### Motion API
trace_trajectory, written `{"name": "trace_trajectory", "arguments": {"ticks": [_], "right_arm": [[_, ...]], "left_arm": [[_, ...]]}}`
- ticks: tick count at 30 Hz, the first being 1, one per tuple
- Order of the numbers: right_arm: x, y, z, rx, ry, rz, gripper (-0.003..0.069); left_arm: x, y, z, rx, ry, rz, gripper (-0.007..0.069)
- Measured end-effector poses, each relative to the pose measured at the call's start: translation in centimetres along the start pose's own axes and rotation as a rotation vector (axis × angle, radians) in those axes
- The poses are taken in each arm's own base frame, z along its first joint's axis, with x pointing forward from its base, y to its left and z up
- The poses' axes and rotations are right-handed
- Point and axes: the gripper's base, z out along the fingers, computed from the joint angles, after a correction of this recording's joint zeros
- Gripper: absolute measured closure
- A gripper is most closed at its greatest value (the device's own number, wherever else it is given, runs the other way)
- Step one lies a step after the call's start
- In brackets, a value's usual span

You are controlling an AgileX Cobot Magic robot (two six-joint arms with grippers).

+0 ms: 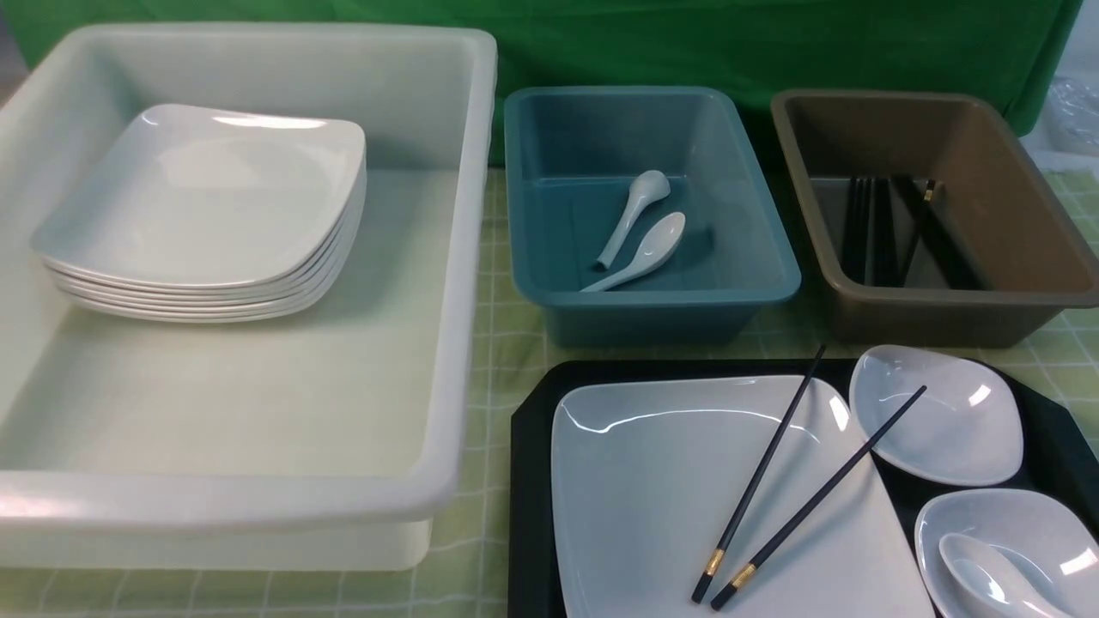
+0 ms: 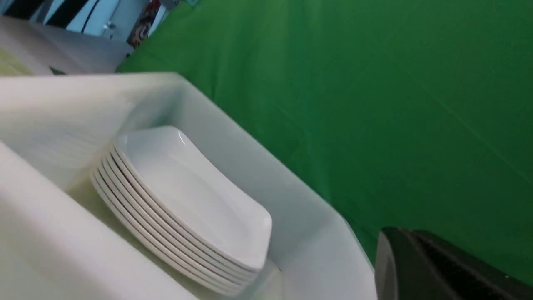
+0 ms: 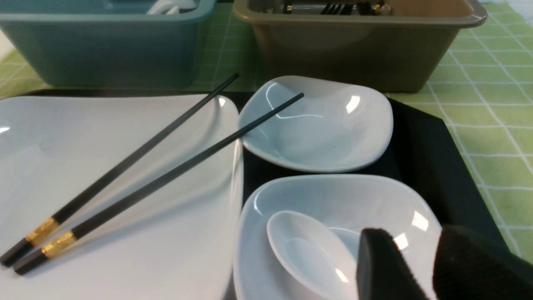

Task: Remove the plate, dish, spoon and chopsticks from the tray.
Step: Use the left arm to grab a pair of chopsticks from the plate

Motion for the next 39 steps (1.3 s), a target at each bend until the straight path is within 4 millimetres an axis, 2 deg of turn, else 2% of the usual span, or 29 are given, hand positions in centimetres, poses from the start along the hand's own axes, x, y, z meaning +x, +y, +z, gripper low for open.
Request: {"name": "trace_trajectory", "arguments": {"ticks": [4,8,9,10,11,14,18,21,24,26,27,30,31,33,34,36,37,39], "right_arm": [[0.0,0.0,0.0,0.0,0.0,0.0,0.0421],[0.0,0.0,0.0,0.0,0.0,0.0,0.0421],[0.0,0.0,0.0,0.0,0.0,0.0,0.0421],[0.0,0.0,0.0,0.0,0.0,0.0,0.0421],[0.0,0.0,0.0,0.0,0.0,0.0,0.0421],[0.0,0.0,0.0,0.0,0.0,0.0,0.0421],[0.0,0.0,0.0,0.0,0.0,0.0,0.0421],[-0.1,0.0,0.0,-0.002,-0.009,0.027,0.0421],[-0.8,0.2,0.0,-0.037,-0.086,0.305,0.0421],[-1.1,0.2,-0.1,-0.047,-0.114,0.399,0.0421],[-1.4,0.2,-0.1,-0.061,-0.149,0.506,0.0421],[-1.9,0.1,-0.2,-0.075,-0.199,0.594,0.0421],[-2.1,0.1,-0.2,-0.084,-0.217,0.638,0.0421],[-2.1,0.2,-0.3,-0.088,-0.192,0.652,0.0421],[-2.5,0.4,-0.7,-0.103,-0.137,0.654,0.0422],[-4.5,1.0,-1.8,-0.143,-0.042,0.562,0.0437],[-5.0,1.1,-2.1,-0.15,-0.029,0.547,0.044],[-7.8,1.8,-3.5,-0.204,0.098,0.366,0.0462]], "left_arm": [[-2.5,-3.9,-0.3,0.072,0.119,0.157,0.0613],[-4.2,-6.7,0.6,0.131,0.263,0.316,0.0613],[-4.2,-6.8,0.7,0.131,0.27,0.323,0.0613],[-4.7,-7.9,1.6,0.167,0.351,0.364,0.0613],[-4.7,-8.0,1.7,0.177,0.368,0.369,0.0613],[-4.4,-10.1,4.1,0.263,0.618,0.467,0.0613],[-2.2,-12.1,7.2,0.343,0.94,0.565,0.0613],[-0.8,-12.7,8.8,0.376,1.042,0.621,0.0612],[2.2,-13.6,10.8,0.437,1.172,0.704,0.0612],[3.1,-14.0,10.9,0.466,1.206,0.734,0.0612],[4.2,-14.5,11.2,0.493,1.251,0.771,0.0612],[6.2,-15.5,11.1,0.555,1.319,0.826,0.0612],[7.6,-16.3,11.1,0.596,1.359,0.855,0.0612],[8.4,-17.1,11.0,0.632,1.368,0.869,0.0612],[9.6,-18.1,11.1,0.665,1.383,0.894,0.0612],[11.5,-19.8,11.5,0.703,1.399,0.938,0.0612],[11.6,-20.0,11.5,0.705,1.402,0.937,0.0612],[13.8,-21.5,12.0,0.713,1.42,0.982,0.0612]]}}
